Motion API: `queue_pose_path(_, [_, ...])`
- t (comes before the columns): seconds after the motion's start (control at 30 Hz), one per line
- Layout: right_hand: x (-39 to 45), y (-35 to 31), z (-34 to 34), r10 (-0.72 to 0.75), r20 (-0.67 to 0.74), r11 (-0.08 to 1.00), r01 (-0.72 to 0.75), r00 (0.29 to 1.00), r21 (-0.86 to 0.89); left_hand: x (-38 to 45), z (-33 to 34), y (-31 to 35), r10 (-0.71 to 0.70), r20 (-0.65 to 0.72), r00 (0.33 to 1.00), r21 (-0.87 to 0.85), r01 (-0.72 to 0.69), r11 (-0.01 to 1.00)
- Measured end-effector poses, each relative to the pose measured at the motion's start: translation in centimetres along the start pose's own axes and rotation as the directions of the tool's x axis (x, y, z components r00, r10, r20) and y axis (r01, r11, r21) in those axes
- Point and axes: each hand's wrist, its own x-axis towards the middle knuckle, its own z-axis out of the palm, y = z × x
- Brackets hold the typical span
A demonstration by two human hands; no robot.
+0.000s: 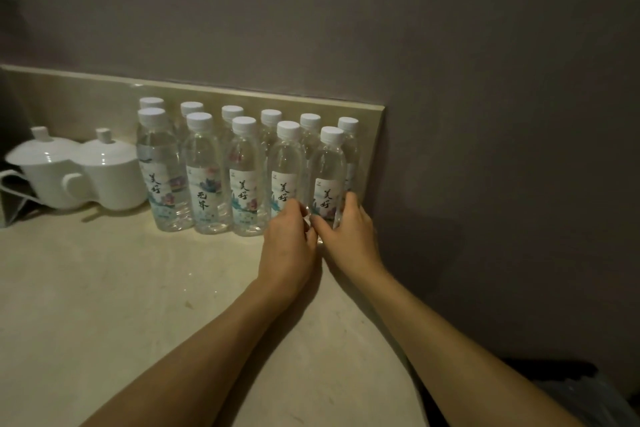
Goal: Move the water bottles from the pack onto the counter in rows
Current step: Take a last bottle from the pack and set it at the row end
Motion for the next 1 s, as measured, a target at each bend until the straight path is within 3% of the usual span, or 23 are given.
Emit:
queue_pose_path(0.73, [1.1, -0.3, -0.4, -0.040, 0.016, 0.998, 0.041, 0.999, -0.055, 0.8, 0.2, 0.3, 0.110, 0.032, 0.993, 0.039, -0.111, 0.993])
queue_pose_path(1.0, [0.7, -0.1, -0.1, -0.006, 0.038, 0.999, 0.008, 0.999, -0.048, 1.1, 0.1, 0.1, 0.065, 0.067, 0.996, 0.062, -0.070, 0.996])
